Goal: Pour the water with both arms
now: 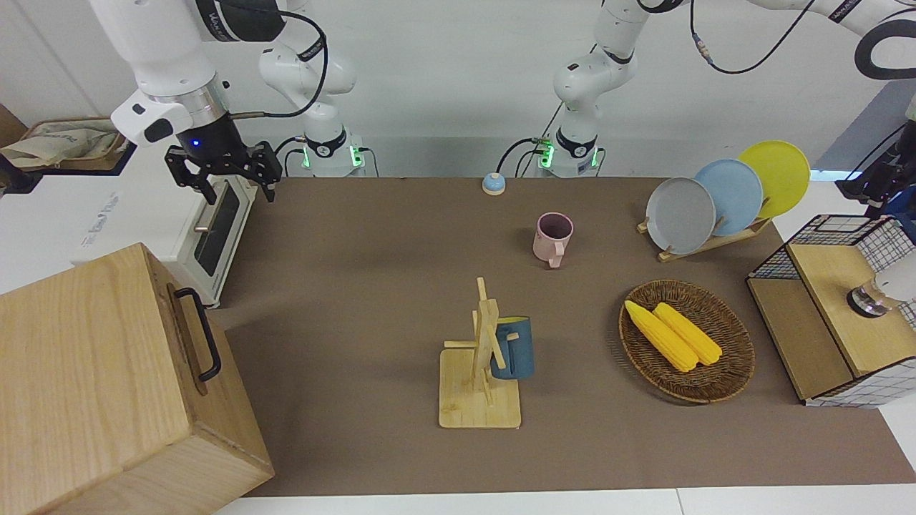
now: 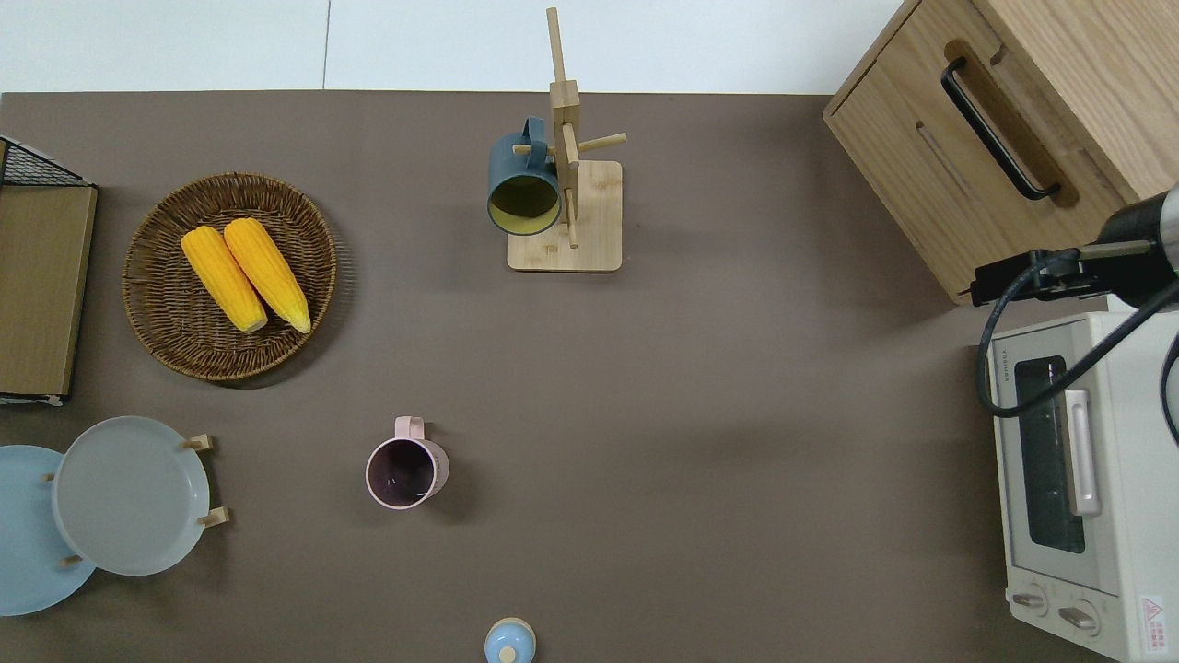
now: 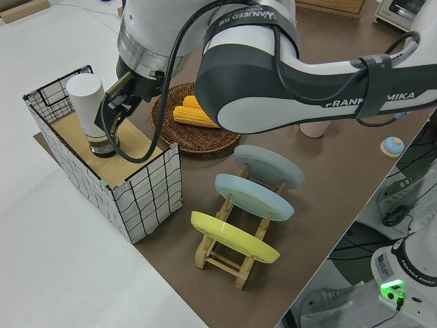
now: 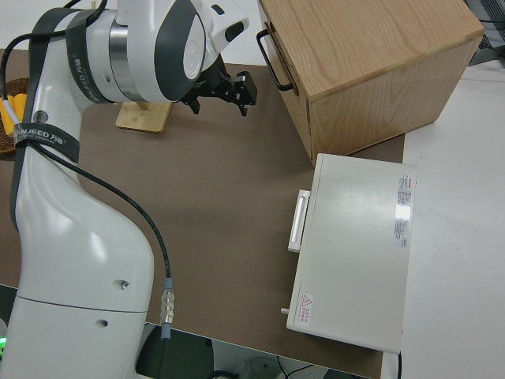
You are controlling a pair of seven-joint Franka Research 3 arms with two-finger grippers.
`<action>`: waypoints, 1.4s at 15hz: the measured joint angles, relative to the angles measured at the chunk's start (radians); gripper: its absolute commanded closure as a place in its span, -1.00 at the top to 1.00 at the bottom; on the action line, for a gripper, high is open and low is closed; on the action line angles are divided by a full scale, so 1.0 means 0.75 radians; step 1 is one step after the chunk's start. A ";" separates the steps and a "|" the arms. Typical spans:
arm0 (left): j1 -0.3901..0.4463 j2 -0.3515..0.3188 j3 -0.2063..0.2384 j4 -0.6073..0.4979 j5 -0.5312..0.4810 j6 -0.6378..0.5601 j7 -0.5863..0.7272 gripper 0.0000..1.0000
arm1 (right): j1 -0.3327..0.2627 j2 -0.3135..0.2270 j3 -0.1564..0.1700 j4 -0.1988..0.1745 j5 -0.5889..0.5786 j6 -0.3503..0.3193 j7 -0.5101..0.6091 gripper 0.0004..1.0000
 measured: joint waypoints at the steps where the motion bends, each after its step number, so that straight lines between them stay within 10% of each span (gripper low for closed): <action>1: -0.019 -0.017 0.001 0.000 0.013 -0.053 -0.045 1.00 | 0.000 0.000 0.000 0.000 0.000 0.000 0.000 0.98; 21: -0.686 -0.160 0.059 -0.027 0.157 -0.512 -0.456 1.00 | 0.000 0.000 0.000 0.000 0.000 0.000 0.000 0.98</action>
